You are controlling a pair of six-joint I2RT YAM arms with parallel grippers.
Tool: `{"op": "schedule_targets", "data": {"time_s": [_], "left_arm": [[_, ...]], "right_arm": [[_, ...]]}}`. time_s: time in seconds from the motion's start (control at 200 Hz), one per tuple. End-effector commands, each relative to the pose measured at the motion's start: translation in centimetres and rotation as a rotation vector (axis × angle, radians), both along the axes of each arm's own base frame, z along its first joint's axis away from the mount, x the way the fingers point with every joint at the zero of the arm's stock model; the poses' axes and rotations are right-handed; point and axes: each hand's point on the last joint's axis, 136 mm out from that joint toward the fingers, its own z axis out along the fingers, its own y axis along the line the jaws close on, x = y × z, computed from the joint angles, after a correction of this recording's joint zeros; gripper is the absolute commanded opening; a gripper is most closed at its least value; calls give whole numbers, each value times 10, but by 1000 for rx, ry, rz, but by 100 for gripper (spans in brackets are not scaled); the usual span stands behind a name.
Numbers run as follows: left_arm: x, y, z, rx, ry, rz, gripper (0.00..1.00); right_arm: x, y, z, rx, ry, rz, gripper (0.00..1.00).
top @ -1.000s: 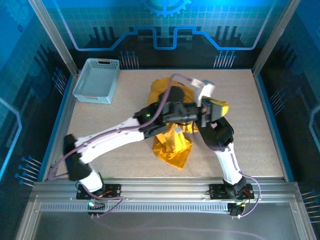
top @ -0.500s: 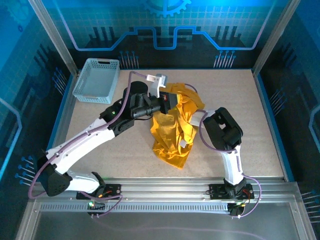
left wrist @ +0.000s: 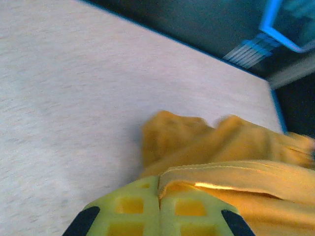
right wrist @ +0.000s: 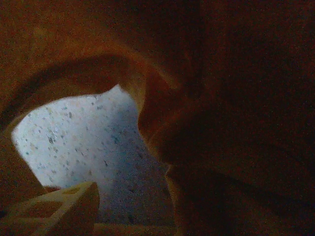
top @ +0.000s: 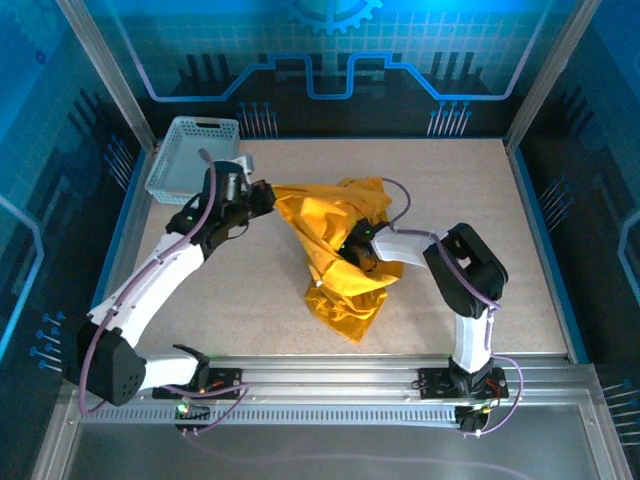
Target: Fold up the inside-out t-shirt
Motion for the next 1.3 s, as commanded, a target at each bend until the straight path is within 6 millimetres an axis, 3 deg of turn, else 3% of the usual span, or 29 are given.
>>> {"op": "schedule_targets", "data": {"time_s": [0.0, 0.095, 0.235, 0.35, 0.58, 0.685, 0.82, 1.015, 1.08, 1.13, 1.19, 1.296], "left_arm": [[-9, 44, -49, -2, 141, 149, 0], [-8, 53, -92, 21, 251, 163, 0], [-10, 49, -158, 61, 461, 152, 0], [-9, 38, -186, 63, 543, 115, 0], [-7, 36, -183, 142, 520, 126, 0], [-9, 40, -184, 143, 516, 153, 0], [-18, 57, -188, 187, 528, 225, 0], [-28, 68, -190, 205, 521, 261, 0], [-29, 68, -189, 204, 516, 261, 0], [-30, 69, -190, 205, 517, 263, 0], [-32, 73, -191, 213, 518, 273, 0], [-35, 80, -193, 209, 521, 304, 0]], "right_arm": [[-6, -21, -1, -11, 13, -26, 68], [-9, -19, 4, 14, 8, -6, 65], [-21, 3, 14, 127, 13, 91, 58], [-27, 4, 17, 89, -1, 102, 59], [-22, -38, 15, -128, -26, -6, 75], [-25, -22, 7, -65, 1, 39, 78], [-24, 0, 12, 66, 15, 57, 78], [-13, -21, -25, -258, 58, -33, 83], [-16, -11, -31, -238, 73, 4, 84], [-19, 1, -31, -166, 79, 26, 83], [-20, 8, -32, -133, 88, 24, 75], [-14, -11, -43, -276, 120, -39, 64]]}}
